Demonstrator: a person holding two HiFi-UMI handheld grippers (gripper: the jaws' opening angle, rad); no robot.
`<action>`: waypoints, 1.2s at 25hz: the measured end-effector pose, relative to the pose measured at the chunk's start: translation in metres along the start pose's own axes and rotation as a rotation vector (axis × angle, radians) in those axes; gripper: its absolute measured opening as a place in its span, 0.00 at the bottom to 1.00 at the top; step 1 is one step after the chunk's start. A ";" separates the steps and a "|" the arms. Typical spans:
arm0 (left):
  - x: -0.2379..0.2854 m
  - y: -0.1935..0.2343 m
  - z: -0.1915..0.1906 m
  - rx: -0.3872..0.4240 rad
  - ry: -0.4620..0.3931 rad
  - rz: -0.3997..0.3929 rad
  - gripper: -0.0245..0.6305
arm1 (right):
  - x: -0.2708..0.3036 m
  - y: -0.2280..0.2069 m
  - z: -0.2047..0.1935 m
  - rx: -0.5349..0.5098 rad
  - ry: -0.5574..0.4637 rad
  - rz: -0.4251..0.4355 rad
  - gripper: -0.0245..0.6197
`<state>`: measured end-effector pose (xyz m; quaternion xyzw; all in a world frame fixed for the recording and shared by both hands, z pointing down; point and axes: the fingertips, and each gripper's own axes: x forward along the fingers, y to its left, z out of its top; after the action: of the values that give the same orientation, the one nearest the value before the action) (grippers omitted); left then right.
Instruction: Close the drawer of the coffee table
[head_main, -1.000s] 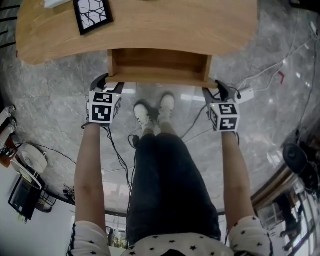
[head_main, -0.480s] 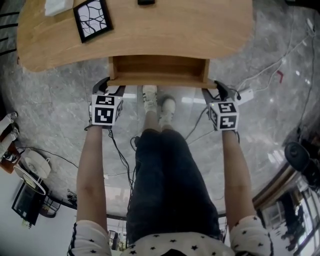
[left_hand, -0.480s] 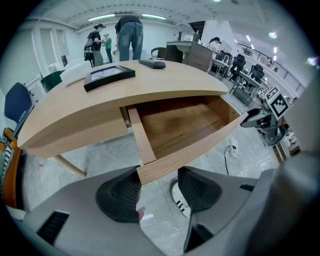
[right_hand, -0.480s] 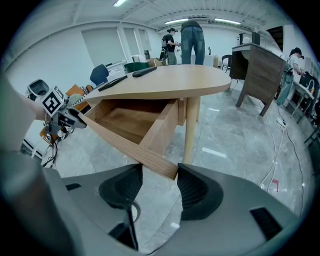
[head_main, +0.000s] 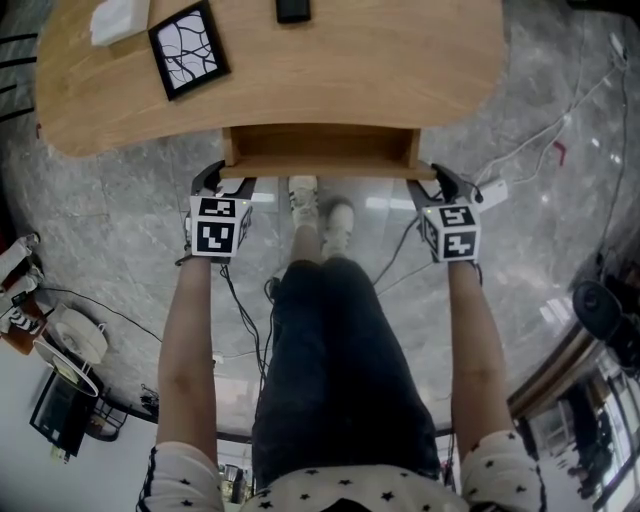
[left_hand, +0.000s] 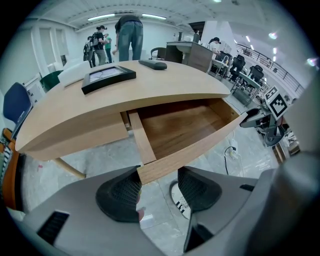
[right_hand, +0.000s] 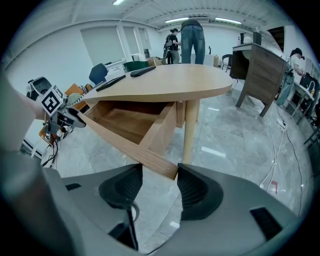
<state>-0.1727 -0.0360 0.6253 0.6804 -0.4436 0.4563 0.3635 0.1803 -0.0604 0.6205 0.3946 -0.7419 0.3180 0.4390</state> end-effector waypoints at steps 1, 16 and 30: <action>0.000 0.000 0.002 -0.001 -0.001 0.000 0.40 | 0.000 -0.001 0.002 -0.001 -0.001 0.000 0.39; 0.006 0.012 0.022 0.010 -0.013 -0.004 0.40 | 0.007 -0.007 0.019 0.009 -0.008 -0.010 0.39; 0.009 0.017 0.032 0.015 -0.026 -0.007 0.40 | 0.012 -0.013 0.028 0.008 0.002 -0.017 0.39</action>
<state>-0.1771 -0.0728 0.6253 0.6906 -0.4423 0.4494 0.3543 0.1764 -0.0934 0.6213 0.4021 -0.7368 0.3178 0.4409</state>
